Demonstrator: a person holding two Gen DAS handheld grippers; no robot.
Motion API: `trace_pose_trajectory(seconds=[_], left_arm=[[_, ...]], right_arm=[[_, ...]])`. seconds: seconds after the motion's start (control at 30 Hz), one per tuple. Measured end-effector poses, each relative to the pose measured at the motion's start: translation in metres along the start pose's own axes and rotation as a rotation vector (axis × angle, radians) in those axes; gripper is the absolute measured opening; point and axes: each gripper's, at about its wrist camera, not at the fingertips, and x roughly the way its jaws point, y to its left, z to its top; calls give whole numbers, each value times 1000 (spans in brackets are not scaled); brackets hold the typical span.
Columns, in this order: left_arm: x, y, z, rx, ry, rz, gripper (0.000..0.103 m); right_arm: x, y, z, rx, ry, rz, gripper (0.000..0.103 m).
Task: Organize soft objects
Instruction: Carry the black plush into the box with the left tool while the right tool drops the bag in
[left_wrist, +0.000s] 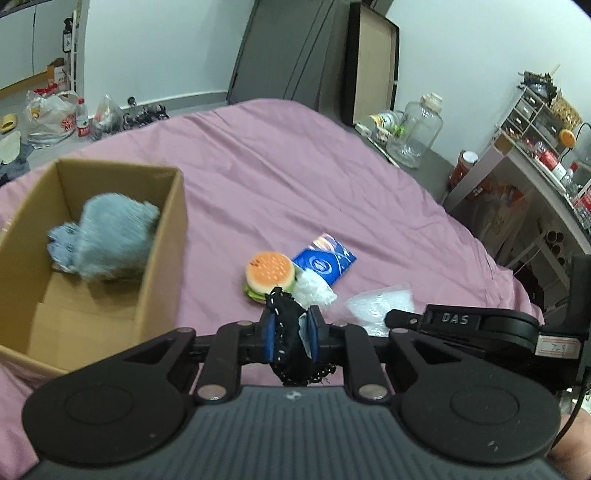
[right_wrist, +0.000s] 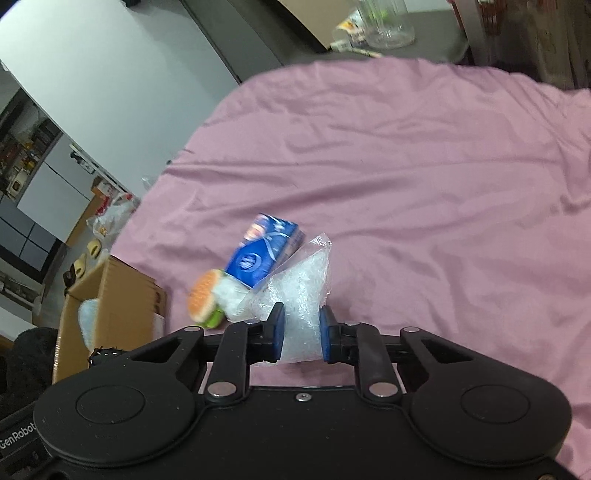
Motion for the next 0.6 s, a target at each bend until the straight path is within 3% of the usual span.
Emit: trace_pose_trajectory(seconds=[0.6], left_arm=[[-55,65,35,-20,-81,36,17]], right_arm=[[-43,82,0,-79,-110,58,19]])
